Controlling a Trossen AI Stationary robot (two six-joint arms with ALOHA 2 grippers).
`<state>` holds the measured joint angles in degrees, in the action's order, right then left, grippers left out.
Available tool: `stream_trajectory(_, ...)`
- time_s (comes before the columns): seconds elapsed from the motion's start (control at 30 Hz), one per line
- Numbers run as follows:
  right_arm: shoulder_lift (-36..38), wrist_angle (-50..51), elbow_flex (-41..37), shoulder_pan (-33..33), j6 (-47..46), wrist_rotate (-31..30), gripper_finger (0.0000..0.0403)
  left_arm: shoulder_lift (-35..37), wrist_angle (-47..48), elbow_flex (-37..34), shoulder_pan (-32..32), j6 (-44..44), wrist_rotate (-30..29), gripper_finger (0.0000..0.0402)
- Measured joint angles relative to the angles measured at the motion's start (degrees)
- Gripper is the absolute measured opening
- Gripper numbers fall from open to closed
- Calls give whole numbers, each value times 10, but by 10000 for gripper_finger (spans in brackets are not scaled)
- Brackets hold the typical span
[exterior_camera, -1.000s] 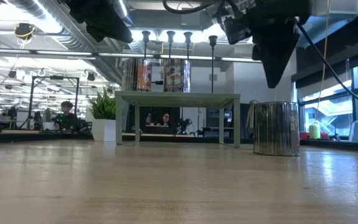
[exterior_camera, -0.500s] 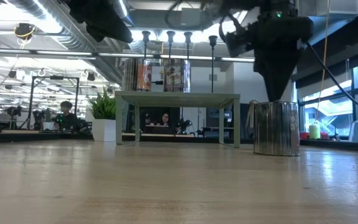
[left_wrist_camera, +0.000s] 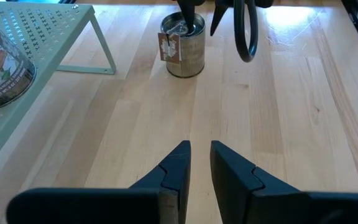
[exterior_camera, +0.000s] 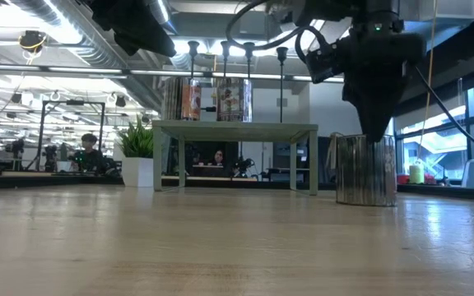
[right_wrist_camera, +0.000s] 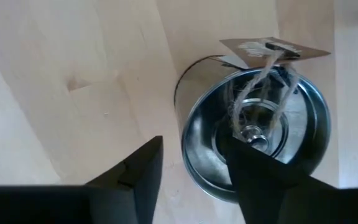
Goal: Pick & Place candle stick holders
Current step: Put the brown scented candle on the shelf aligned with the other brown scented candle
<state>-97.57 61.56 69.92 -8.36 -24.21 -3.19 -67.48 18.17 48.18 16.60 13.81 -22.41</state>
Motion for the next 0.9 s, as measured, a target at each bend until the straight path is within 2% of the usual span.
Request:
stream_trajectory(0.1,0,1,-1,0,0,-11,155,0,0,0,0,0,0,58)
stream_trajectory(0.3,-2,-11,-1,0,-9,-53,60,0,0,0,0,0,0,58)
stream_trajectory(0.37,-2,-9,-1,0,-9,-57,40,0,0,0,0,0,0,58)
stream_trajectory(0.6,-9,29,29,-1,-8,-40,22,0,0,0,0,0,0,58)
stream_trajectory(0.9,-8,69,91,-20,-2,-26,18,0,0,0,0,0,0,58)
